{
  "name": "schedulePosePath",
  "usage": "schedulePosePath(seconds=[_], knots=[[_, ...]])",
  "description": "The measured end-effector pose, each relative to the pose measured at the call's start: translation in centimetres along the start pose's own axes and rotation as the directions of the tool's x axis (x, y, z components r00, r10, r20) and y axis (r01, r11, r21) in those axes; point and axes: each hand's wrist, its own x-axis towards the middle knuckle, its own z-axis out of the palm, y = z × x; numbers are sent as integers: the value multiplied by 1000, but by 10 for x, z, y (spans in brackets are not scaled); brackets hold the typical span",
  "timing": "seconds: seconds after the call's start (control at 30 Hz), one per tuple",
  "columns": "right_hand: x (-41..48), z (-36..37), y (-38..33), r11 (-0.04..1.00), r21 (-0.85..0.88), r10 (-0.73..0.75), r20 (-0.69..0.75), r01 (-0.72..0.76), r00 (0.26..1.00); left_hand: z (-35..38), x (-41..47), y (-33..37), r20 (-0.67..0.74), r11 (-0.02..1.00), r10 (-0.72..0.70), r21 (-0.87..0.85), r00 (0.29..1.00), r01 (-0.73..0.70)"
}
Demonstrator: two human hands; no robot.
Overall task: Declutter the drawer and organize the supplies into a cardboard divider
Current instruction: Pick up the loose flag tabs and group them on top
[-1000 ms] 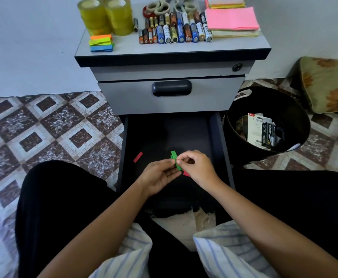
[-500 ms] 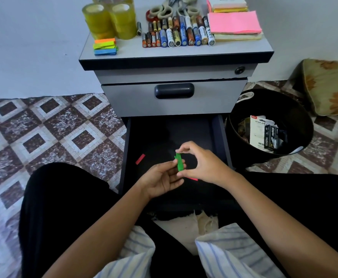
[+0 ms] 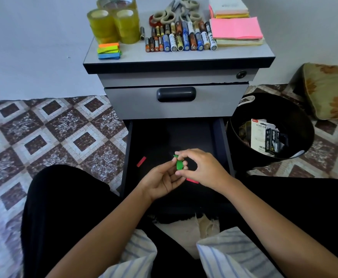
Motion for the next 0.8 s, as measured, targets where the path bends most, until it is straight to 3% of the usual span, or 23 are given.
schedulePosePath(seconds=[0.13, 0.27, 0.5, 0.63, 0.8], knots=[[1, 3, 1, 999, -10, -30, -28, 30, 999, -2, 0, 1, -58, 1000, 10, -20, 998, -12], [8, -2, -3, 984, 151, 104, -69, -93, 992, -3, -2, 7, -16, 996, 10, 84, 1000, -9], [38, -22, -22, 990, 75, 118, -11, -117, 993, 5, -12, 42, 61, 968, 70, 237, 996, -82], [64, -37, -50, 998, 41, 54, -97, -50, 994, 20, -23, 76, -8, 912, 270, 322, 963, -253], [123, -67, -110, 992, -87, -115, -252, 95, 961, 50, -49, 137, -54, 724, 595, 470, 802, -505]])
